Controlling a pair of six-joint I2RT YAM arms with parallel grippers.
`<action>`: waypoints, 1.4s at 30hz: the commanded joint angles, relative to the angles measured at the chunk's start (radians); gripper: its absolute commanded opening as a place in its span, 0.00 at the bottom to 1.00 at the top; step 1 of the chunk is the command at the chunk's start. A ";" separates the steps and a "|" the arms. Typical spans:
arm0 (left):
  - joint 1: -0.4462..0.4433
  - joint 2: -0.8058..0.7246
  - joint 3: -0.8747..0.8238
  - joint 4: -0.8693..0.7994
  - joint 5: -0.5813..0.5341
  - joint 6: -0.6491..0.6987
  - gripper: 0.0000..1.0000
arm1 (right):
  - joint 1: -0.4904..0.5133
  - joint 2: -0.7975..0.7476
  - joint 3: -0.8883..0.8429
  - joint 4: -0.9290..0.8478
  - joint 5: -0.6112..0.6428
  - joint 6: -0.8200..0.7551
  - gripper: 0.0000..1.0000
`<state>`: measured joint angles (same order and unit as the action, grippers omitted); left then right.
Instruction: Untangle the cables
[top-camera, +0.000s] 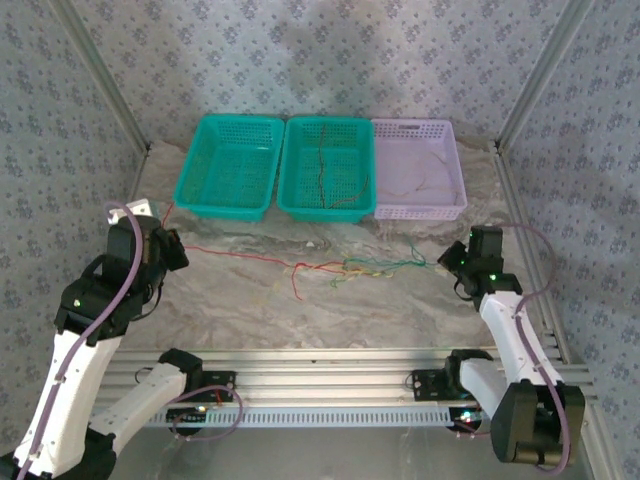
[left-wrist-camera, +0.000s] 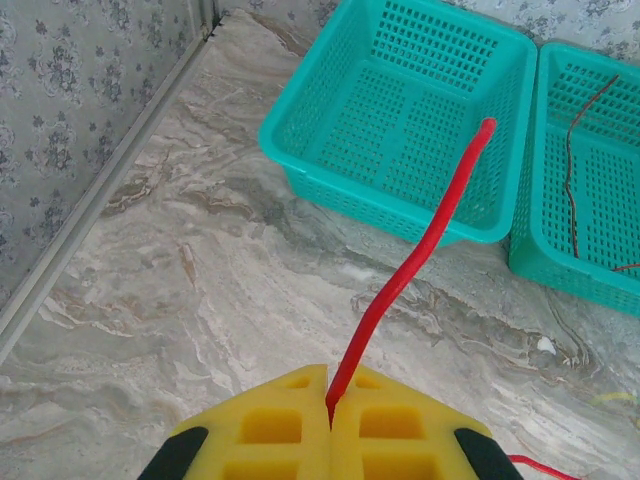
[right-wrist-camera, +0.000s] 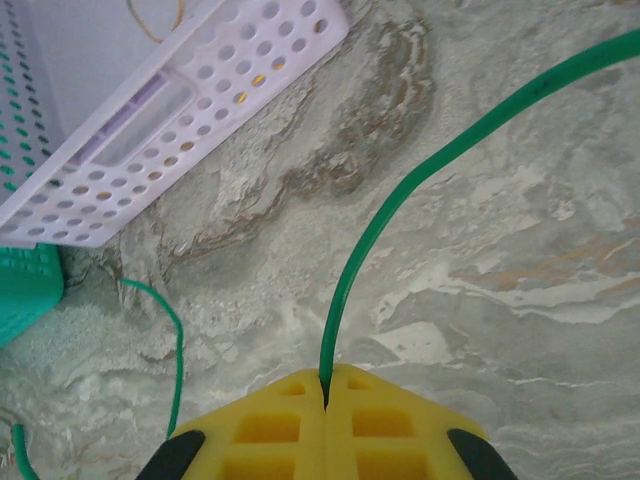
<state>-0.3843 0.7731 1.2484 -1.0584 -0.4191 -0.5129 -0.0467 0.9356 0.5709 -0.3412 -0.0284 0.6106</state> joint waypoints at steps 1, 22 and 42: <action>0.012 -0.005 -0.001 0.011 -0.025 0.011 0.00 | 0.029 -0.011 0.030 -0.016 0.067 -0.006 0.01; 0.012 0.126 -0.057 0.150 0.160 -0.041 0.00 | 0.577 0.185 0.212 0.126 -0.199 -0.146 0.64; 0.012 0.218 0.024 0.191 0.239 -0.052 0.00 | 1.062 0.612 0.349 0.205 -0.171 -0.399 0.67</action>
<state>-0.3794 0.9878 1.2221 -0.8856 -0.1986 -0.5591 0.9928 1.5032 0.8787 -0.1127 -0.2222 0.2710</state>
